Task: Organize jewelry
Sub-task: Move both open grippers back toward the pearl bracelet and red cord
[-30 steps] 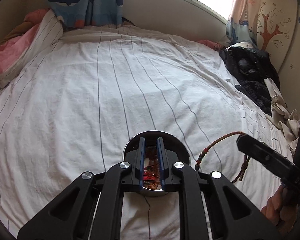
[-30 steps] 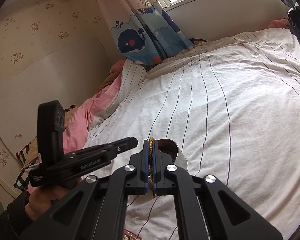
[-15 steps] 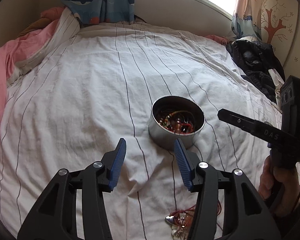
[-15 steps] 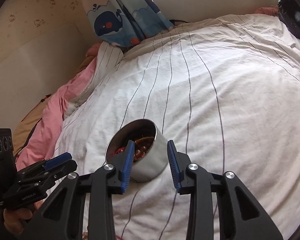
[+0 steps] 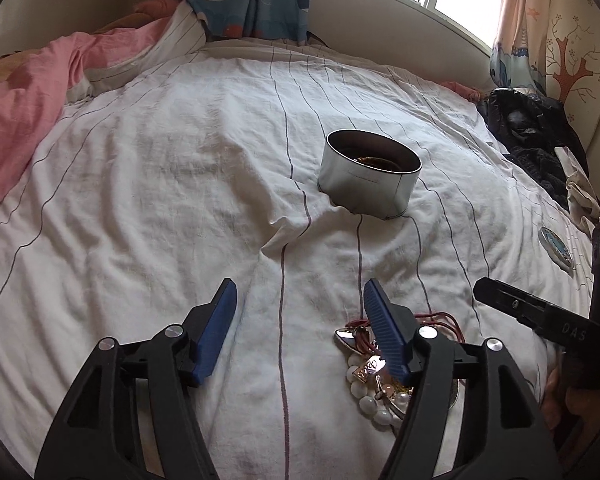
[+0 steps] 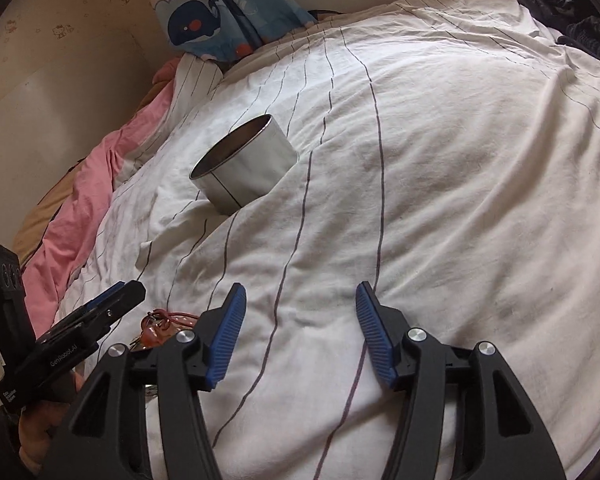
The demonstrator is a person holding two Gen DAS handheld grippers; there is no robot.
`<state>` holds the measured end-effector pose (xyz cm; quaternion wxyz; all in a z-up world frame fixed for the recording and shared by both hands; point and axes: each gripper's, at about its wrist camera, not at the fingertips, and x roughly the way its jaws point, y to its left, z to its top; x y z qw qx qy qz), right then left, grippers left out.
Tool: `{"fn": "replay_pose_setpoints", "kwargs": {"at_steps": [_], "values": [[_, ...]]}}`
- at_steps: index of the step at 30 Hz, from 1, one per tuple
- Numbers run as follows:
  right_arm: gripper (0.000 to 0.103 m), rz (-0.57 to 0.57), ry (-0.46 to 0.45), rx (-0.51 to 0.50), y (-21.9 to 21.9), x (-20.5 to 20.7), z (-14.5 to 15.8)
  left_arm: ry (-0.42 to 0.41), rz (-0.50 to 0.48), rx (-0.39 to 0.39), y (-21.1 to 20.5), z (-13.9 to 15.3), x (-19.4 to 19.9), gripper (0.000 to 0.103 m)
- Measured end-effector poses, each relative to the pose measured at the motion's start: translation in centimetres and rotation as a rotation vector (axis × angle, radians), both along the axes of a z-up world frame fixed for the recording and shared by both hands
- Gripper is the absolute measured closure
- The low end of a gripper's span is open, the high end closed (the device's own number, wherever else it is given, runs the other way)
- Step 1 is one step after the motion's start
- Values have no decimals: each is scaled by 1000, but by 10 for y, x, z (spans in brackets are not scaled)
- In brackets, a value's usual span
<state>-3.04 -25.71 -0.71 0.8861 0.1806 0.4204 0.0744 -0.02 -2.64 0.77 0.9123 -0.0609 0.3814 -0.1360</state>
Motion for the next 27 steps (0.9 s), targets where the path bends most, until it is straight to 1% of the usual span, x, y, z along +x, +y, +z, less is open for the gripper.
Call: {"fn": "replay_pose_setpoints", "kwargs": {"at_steps": [1,3,4,7,10,12,14,17,22,27], "values": [[40,9,-4,-15,3,-1,0,-7,10,0,1,1,-1,26],[36,19,-12,-47,9,-1,2,-4,28,-8,4,1,-2,19],[35,22,-14,-61,12,-1,2,2,35,-15,5,2,-1,18],[32,22,-20,-78,14,-3,3,18,41,-30,8,0,1,16],[28,25,-25,-80,15,-5,3,37,26,-26,8,3,1,14],[27,28,-24,-84,15,-6,2,32,33,20,10,8,-1,14],[26,32,-19,-89,17,-4,2,11,75,72,16,10,-1,11],[25,36,-18,-90,18,-4,1,56,82,25,22,0,5,10],[23,37,-18,-89,18,-4,1,50,56,85,9,-4,7,8],[21,45,-18,-90,20,-3,2,51,54,86,7,-5,6,8]]}}
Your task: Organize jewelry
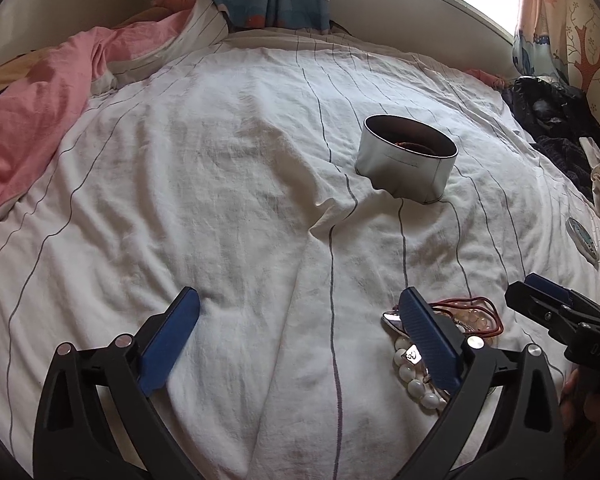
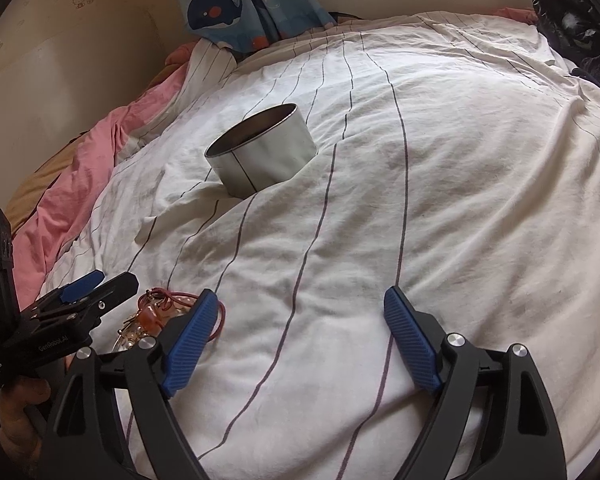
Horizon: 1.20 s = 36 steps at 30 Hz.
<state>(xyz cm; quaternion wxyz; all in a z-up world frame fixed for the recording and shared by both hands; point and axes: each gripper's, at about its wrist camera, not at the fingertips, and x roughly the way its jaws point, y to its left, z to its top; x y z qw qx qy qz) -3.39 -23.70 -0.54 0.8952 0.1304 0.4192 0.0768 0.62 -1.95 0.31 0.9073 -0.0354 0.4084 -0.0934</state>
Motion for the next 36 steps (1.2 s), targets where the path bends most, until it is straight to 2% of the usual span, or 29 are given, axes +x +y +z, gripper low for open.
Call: {"fn": "replay_pose_setpoints", "kwargs": {"at_steps": [29,31,34,36], "values": [[20,-2,0,0,1,0,0,3,-1,0,0,-1,1,7],[20,-2,0,0,1,0,0,0,2,-48,7,0,2,7],[20,-2,0,0,1,-1,0,-4,51,-222,35,-2,3,8],[20,-2,-1,1,1,-1,0,-3,72,-297,45,-5,3,8]]}}
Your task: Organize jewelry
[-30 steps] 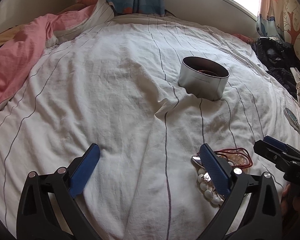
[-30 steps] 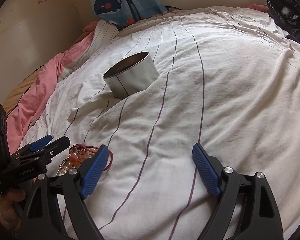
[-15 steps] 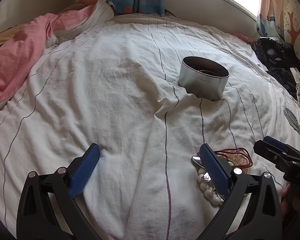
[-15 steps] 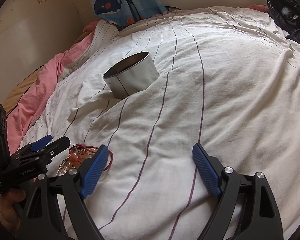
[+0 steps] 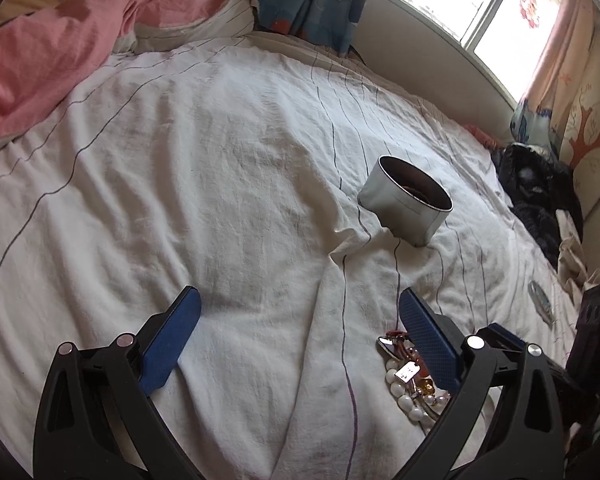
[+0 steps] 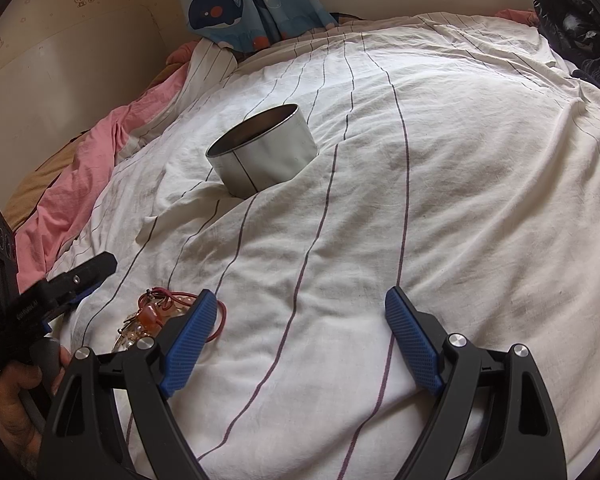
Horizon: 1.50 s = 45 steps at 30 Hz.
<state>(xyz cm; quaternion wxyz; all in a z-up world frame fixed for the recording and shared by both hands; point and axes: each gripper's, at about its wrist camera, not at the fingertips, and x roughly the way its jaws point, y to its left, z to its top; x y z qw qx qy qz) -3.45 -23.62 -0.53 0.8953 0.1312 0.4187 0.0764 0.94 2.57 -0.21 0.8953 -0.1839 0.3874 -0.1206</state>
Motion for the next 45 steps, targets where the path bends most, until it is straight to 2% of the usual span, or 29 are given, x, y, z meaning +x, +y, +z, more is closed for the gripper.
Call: {"fn": "replay_pose_setpoints", "kwargs": {"at_steps": [4,12,15,17,20,22,24,26,31,34,38,40,41,43,45], "values": [[20,3,-4,-2,1,0,1,-2,-3,39,-8,-1,-1,8],[19,43,-10,-12,8,5,3,-1,0,48,-7,-1,0,8],[19,89,5,-65,22,10,1,0,-1,49,-7,-1,0,8],[19,95,29,-138,32,14,-3,3,0,54,-8,-1,0,7],[19,45,59,-227,37,19,-7,7,0,58,-9,-1,1,7],[19,-57,49,-264,28,18,-6,6,0,57,-9,-1,1,7],[19,-170,41,-221,8,13,-3,7,0,60,-9,-1,1,7],[20,-201,36,-156,-7,8,-2,8,0,60,-9,-2,1,7],[18,-179,0,-127,-10,0,6,8,0,62,-9,-1,2,7],[17,-131,23,-143,-2,9,4,11,0,68,-9,-3,2,7],[17,18,71,-277,32,26,-4,13,0,74,-10,-3,3,7],[16,4,76,-352,38,32,-5,14,-1,75,-10,-3,3,7],[15,-44,79,-345,31,34,-5,13,-1,75,-11,-3,3,7],[15,-169,97,-238,3,33,-5,13,-1,76,-11,-3,3,7],[18,-207,91,-168,-12,26,-4,12,-5,75,-11,-3,3,7]]}}
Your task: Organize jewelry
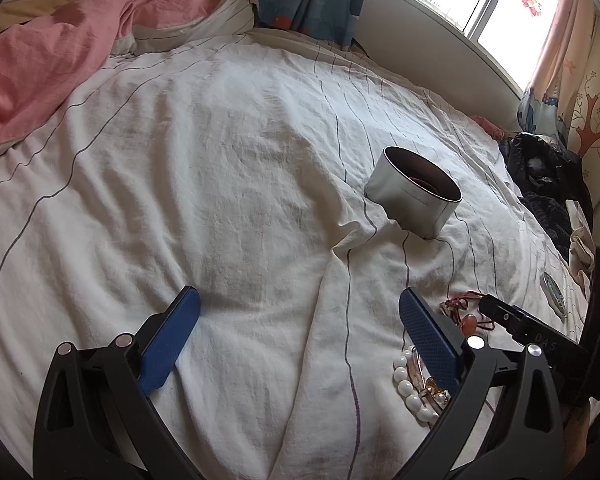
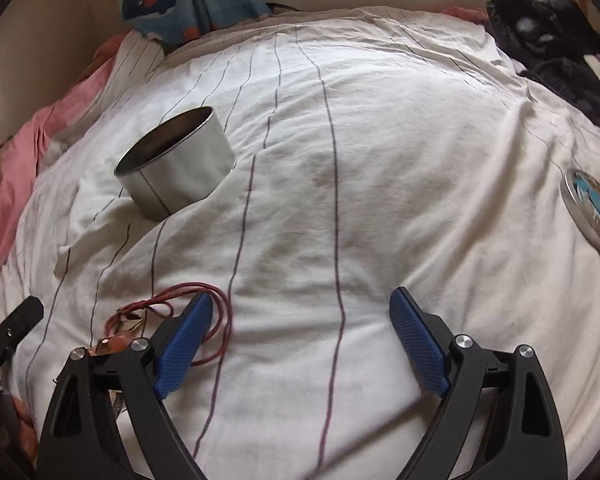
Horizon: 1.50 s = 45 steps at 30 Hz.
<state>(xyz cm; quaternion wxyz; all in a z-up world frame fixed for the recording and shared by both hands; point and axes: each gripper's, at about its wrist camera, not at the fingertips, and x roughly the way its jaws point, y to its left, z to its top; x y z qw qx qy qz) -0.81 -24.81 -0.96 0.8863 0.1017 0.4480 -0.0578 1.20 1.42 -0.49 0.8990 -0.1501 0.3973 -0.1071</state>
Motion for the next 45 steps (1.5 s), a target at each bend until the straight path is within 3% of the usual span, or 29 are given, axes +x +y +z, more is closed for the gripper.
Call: {"fn": "replay_pose_setpoints", "kwargs": {"at_steps": [5,7,13,18,21,23,26,28,29,31,35,39,42,45], "values": [[17,44,-12,-12,-1,-15,6,-32,-67,44,-12,9,-8,7],[16,49,-31,25,-6,-21,8,-57,-161,84,-27,16,-15,8],[12,42,-89,193,-21,-28,9,-175,-488,322,-93,28,-40,7],[10,38,-97,204,-21,-27,8,-151,-594,412,-121,24,-35,7],[9,39,-100,200,-19,-27,8,-89,-506,358,-108,22,-15,8],[9,38,-101,203,-20,-27,8,-66,-369,335,-87,20,-2,18],[9,39,-101,202,-20,-26,7,-56,-165,239,-46,25,9,19],[9,40,-101,200,-20,-26,7,-63,-182,182,-36,30,8,19],[9,39,-101,202,-20,-26,7,-69,-216,199,-40,32,5,19],[8,39,-100,200,-20,-26,7,-77,-307,263,-58,30,0,19],[8,39,-101,201,-20,-26,7,-47,-414,464,-96,13,-5,19],[8,39,-100,199,-20,-26,7,-7,-363,461,-96,10,8,19],[8,40,-99,195,-19,-26,7,17,-260,432,-83,8,24,18],[8,40,-98,194,-19,-26,6,46,-112,299,-48,10,36,18]]}}
